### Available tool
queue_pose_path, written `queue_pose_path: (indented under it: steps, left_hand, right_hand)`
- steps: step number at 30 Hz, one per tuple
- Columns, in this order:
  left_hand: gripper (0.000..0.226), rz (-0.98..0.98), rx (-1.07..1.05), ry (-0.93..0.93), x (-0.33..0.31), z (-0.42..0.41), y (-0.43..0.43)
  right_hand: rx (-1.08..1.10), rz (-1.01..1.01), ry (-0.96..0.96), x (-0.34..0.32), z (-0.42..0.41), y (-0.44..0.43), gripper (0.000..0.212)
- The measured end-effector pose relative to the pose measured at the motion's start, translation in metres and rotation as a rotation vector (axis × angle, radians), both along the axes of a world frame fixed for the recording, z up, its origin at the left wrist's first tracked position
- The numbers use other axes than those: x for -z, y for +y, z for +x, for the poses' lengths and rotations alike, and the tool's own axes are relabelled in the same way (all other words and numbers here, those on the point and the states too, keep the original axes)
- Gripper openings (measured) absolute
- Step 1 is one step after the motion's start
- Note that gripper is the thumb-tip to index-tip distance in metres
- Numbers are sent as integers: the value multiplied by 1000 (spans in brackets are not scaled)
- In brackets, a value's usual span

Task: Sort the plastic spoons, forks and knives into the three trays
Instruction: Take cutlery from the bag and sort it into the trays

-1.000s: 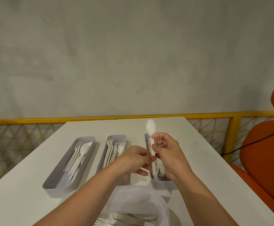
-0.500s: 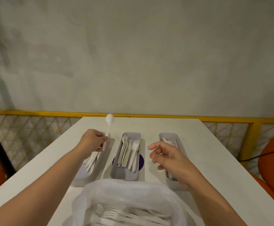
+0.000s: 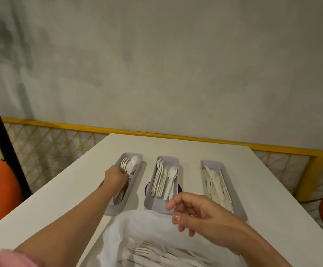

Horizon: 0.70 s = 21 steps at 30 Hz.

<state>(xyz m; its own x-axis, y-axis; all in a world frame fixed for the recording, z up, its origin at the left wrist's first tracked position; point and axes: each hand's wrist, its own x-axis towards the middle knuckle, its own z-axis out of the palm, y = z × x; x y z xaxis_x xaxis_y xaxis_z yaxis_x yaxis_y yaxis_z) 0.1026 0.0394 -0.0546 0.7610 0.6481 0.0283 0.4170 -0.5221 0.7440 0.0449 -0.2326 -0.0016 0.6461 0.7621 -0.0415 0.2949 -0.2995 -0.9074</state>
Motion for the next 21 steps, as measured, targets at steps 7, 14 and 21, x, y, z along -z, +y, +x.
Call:
queue_pose_path:
  steps: [7,14,21]
  left_hand:
    - [15,33,-40,22,11,4,2]
    - [21,111,44,90,8,-1,-5]
    - [18,169,160,-136,-26,-25,-28]
  right_hand:
    - [-15,-93,-7,3,-6,-1,12]
    - [-113,-133,-29,7,-13,3,15]
    - [-104,-333,-237,18,-17,5,24]
